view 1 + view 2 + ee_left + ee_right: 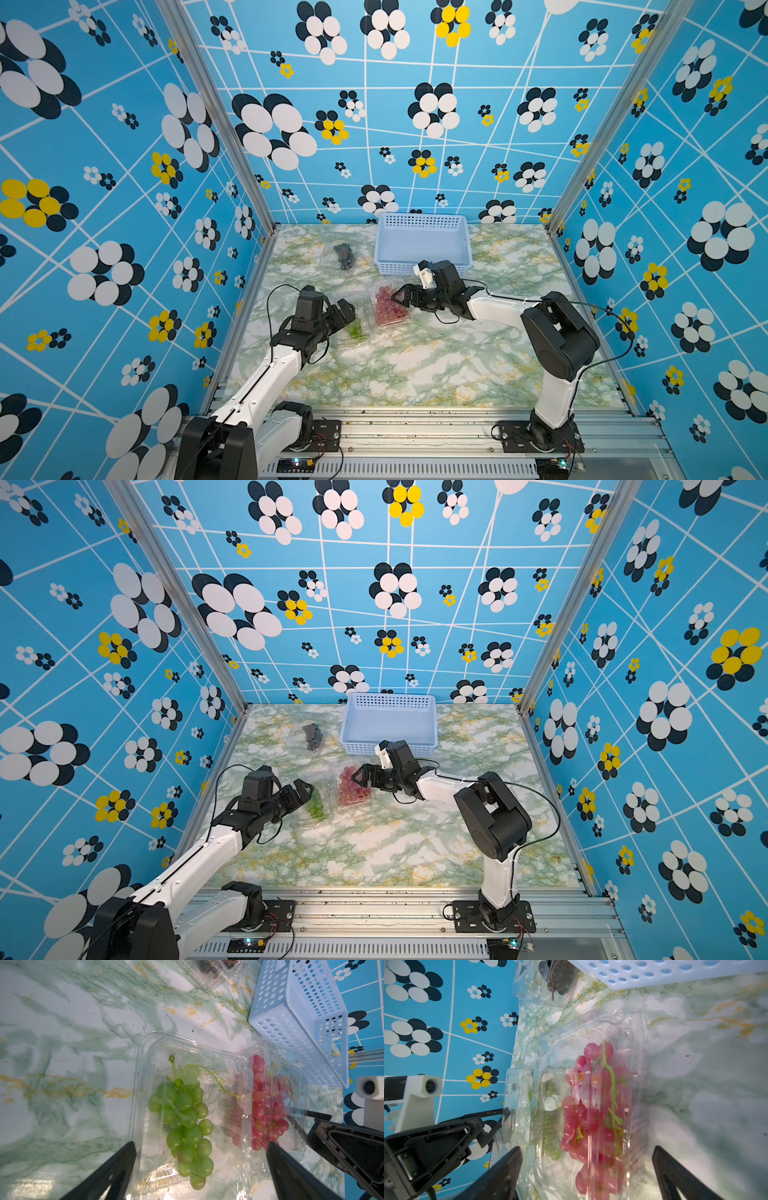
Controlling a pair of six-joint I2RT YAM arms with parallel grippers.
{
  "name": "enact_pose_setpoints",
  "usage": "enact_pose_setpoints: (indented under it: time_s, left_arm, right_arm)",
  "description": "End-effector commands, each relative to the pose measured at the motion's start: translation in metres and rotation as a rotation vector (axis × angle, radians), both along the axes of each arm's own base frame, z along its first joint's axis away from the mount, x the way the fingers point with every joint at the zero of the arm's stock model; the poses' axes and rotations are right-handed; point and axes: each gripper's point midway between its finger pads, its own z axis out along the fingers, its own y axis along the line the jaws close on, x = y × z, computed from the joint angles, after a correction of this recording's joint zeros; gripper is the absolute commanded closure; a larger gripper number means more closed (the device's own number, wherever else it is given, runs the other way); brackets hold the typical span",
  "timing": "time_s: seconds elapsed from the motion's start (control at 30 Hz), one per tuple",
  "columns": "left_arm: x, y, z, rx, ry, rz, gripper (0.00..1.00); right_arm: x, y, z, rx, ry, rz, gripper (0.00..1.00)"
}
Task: Pack grapes into containers
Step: Move the packing box to the center of the board.
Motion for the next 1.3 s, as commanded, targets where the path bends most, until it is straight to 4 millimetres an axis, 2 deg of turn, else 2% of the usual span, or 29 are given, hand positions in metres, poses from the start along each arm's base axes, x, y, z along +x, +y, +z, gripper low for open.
enact_pose_setpoints:
  time_s: [0.0, 0.17, 0.5, 0.77, 1.07, 1.27]
  left_arm:
    - [0.005, -0.013, -0.002, -0.024, 0.014, -0.029, 0.01]
    - [0.017, -0.02, 0.0, -0.018, 0.01, -0.044, 0.0]
    - [0.033, -0.011, 0.021, 0.031, -0.015, -0.046, 0.0]
    - [0.031, 0.009, 0.034, 0.03, -0.005, -0.027, 0.0]
    - [0.029, 0.013, 0.048, 0.05, -0.029, -0.031, 0.0]
    - [0.029, 0.014, 0.057, 0.071, -0.05, -0.047, 0.0]
  right_arm:
    - [-0.003, 0.004, -0.006, -0.041, 0.004, 0.03, 0.01]
    - [-0.006, -0.002, -0.01, -0.08, -0.005, 0.024, 0.02]
    - [-0.019, -0.002, -0.014, -0.107, -0.006, 0.022, 0.15]
    - [-0.033, 0.006, -0.023, -0.11, 0.008, 0.002, 0.21]
    - [-0.04, 0.009, -0.027, -0.116, 0.034, -0.135, 0.22]
    - [-0.057, 0.03, -0.029, -0.07, 0.059, -0.139, 0.23]
